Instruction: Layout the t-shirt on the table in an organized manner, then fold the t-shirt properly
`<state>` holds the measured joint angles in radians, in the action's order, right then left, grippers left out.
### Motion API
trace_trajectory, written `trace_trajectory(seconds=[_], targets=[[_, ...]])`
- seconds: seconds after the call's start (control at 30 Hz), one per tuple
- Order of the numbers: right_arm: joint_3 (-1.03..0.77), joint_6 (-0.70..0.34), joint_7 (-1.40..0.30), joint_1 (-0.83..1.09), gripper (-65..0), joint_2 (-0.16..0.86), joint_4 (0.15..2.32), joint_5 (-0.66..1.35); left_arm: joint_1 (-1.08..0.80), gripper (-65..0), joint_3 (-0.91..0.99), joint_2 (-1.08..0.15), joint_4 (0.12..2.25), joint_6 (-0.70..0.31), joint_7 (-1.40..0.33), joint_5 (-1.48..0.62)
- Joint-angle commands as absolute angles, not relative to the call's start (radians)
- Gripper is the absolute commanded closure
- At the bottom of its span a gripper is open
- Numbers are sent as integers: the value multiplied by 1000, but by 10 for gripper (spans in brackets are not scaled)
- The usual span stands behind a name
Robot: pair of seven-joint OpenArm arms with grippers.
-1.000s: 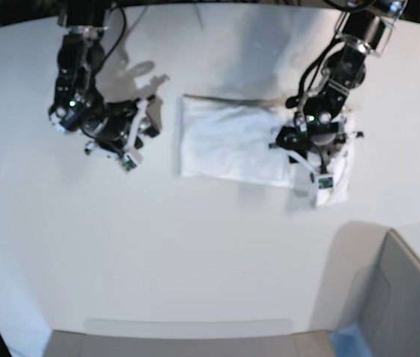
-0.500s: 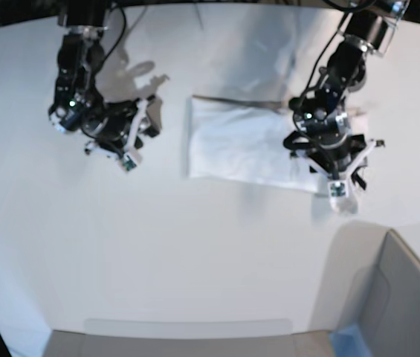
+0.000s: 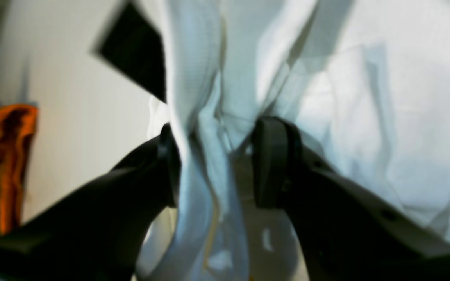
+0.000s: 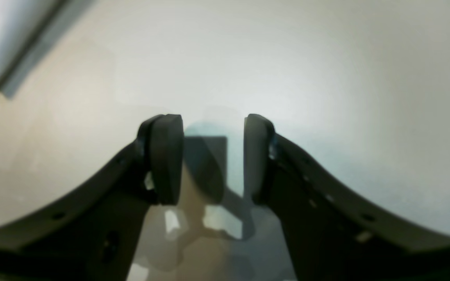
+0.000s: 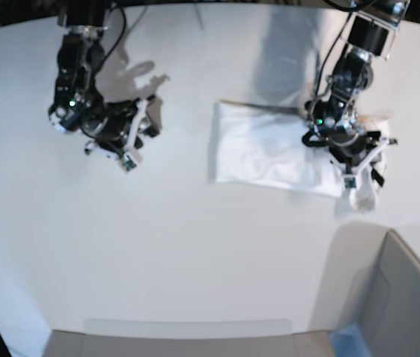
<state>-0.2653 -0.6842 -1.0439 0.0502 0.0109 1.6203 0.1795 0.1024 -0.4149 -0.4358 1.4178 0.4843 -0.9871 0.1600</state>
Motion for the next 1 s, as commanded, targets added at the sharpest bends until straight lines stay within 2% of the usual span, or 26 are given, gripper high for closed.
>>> trace_trajectory(seconds=[0.0,0.1,0.17,0.33,0.5,0.6,0.77,0.97], targets=[[-268,-698,-1093,53,-269,18,1621,140,111,-260,-407,-441,1411,461,-992,154],[-268,-698,-1093,53,-269,18,1621,140,114,-235,-406,-441,1376,381,-990,154],[-268,-698,-1093,53,-269,18,1621,140,140,-176,-403,-441,1351,348,-984,153],[-269,-698,-1093,53,-269,18,1623,140,160,-12,-361,-423,1285,344,-969,153],[-269,-698,-1093,53,-269,18,1623,140,160,-15,-269,-404,1305,340,-983,154],[-269,-698,-1093,53,-269,18,1623,140,154,-15,-269,-409,1415,340,-1003,156],[-269,-698,-1093,53,-269,18,1623,140,153,-16,-278,-409,1607,329,-1155,156],[-266,-698,-1093,53,-269,18,1621,140,153,-16,-272,-407,1785,101,-1260,156]])
